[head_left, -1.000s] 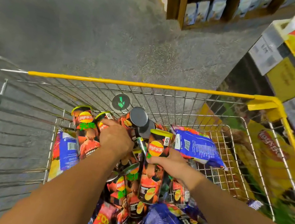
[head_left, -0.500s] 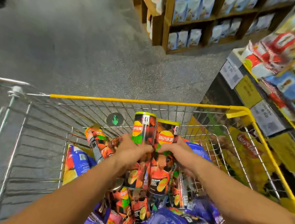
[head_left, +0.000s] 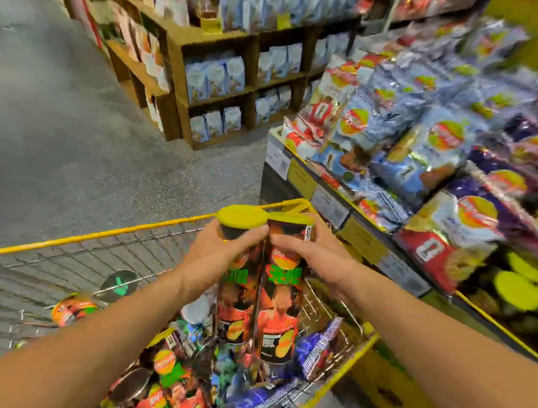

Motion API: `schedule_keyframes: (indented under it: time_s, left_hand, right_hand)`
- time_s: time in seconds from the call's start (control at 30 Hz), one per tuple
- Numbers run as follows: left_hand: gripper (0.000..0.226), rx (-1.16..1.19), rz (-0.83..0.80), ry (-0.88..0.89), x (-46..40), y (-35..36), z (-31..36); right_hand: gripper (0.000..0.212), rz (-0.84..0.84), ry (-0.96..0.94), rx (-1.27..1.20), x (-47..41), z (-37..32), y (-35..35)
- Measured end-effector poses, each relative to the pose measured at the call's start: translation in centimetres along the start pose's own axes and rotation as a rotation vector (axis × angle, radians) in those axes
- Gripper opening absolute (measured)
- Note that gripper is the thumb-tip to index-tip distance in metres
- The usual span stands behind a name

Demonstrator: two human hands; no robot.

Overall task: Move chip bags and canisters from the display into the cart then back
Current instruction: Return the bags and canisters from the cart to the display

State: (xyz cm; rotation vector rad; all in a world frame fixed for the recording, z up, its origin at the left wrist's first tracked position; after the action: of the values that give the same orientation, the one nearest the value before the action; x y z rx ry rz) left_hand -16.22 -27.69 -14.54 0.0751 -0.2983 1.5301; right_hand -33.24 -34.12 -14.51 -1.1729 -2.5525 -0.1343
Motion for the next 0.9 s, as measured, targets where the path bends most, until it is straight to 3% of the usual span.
schedule_keyframes:
  time_s: [0.07, 0.13, 0.2, 0.3, 0.43, 0.53, 0.6, 0.7, 0.83, 0.9]
  left_hand:
    - [0.016, 0.034, -0.025, 0.047, -0.7, 1.9, 1.6]
    - [0.015, 0.062, -0.047, 0.078, -1.4, 4.2, 3.3]
    - [0.021, 0.064, -0.104, 0.119, -2.1, 7.5, 5.5]
    - [0.031, 0.014, -0.186, 0.167, -2.8, 11.7, 7.9]
    - [0.040, -0.061, -0.322, 0.212, -3.4, 18.4, 10.6]
    - [0.039, -0.108, -0.421, 0.267, -3.6, 23.9, 12.5]
    - [0.053, -0.131, -0.462, 0.284, -3.7, 27.1, 13.6]
    - [0.063, -0.169, -0.548, 0.308, -4.0, 32.7, 15.1]
    - [0.085, -0.275, -0.562, 0.363, -4.7, 39.7, 16.3]
    - [0.078, -0.416, -0.536, 0.423, -4.7, 42.7, 16.9]
  right_hand:
    - [0.026, 0.020, -0.039, 0.015, 2.3, -0.9, -1.8]
    - [0.033, 0.089, -0.040, 0.008, 4.7, -1.3, -3.9]
    - [0.047, 0.183, -0.053, 0.032, 7.8, -1.8, -6.6]
    - [0.039, 0.293, -0.033, 0.094, 12.0, -2.0, -10.3]
    - [0.052, 0.451, -0.012, 0.192, 18.2, -1.7, -15.6]
    - [0.041, 0.510, -0.006, 0.218, 23.0, -0.9, -19.3]
    - [0.036, 0.543, -0.003, 0.225, 25.6, -0.2, -21.4]
    - [0.047, 0.654, 0.011, 0.261, 30.6, 0.4, -25.0]
    - [0.055, 0.798, 0.040, 0.266, 37.3, 1.7, -30.3]
    - [0.064, 0.879, 0.062, 0.279, 40.4, 2.7, -32.5]
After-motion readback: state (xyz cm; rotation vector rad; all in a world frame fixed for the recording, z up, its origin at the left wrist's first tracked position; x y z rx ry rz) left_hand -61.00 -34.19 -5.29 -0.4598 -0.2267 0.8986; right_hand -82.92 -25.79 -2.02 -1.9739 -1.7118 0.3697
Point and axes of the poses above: each hand's wrist, its own x-axis away from the middle knuckle, its own y-axis out of the palm, z = x × y, the point moved 3 cm from there along -x, towards the middle knuckle, and after that the axes turned 14 degrees about -z, right-handed, at the moved point
